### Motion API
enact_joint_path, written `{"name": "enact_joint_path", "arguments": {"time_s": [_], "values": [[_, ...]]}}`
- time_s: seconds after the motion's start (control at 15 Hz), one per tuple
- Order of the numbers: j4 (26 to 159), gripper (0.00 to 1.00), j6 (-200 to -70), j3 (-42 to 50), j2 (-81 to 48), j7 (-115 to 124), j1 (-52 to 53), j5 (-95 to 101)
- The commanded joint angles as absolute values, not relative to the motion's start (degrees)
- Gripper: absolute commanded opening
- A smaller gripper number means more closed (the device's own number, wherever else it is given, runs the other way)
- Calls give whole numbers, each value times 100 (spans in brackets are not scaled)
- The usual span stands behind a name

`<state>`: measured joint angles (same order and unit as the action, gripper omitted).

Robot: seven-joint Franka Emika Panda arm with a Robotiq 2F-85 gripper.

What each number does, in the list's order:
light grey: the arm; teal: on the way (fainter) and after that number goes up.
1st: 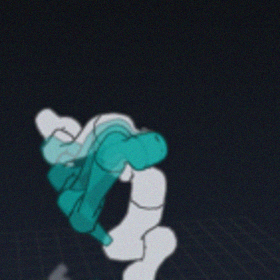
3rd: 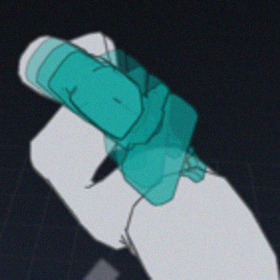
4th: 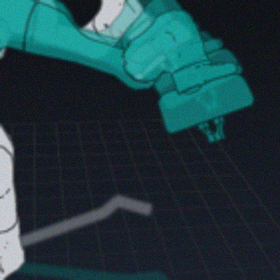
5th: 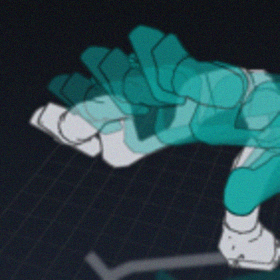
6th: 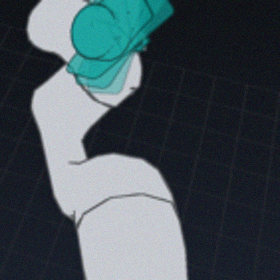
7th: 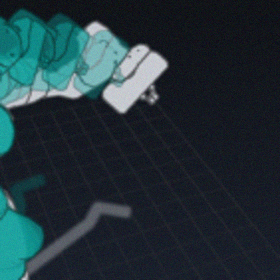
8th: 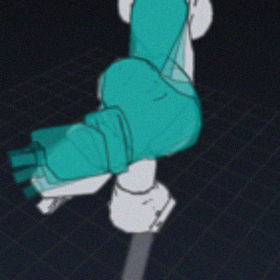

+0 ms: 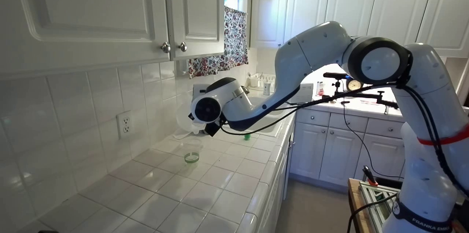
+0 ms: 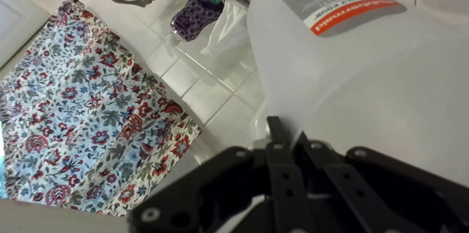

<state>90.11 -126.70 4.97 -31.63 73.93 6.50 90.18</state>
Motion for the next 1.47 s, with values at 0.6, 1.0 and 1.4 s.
{"name": "enact_joint_path", "arguments": {"time_s": [0.6, 1.0, 1.4], "values": [[8968, 1, -12056, 261, -3219, 7994, 619, 9936], [9000, 1, -11871, 154, -3248, 8033, 601, 10061], [9037, 1, -11748, 123, -3243, 8104, 606, 10213]]}}
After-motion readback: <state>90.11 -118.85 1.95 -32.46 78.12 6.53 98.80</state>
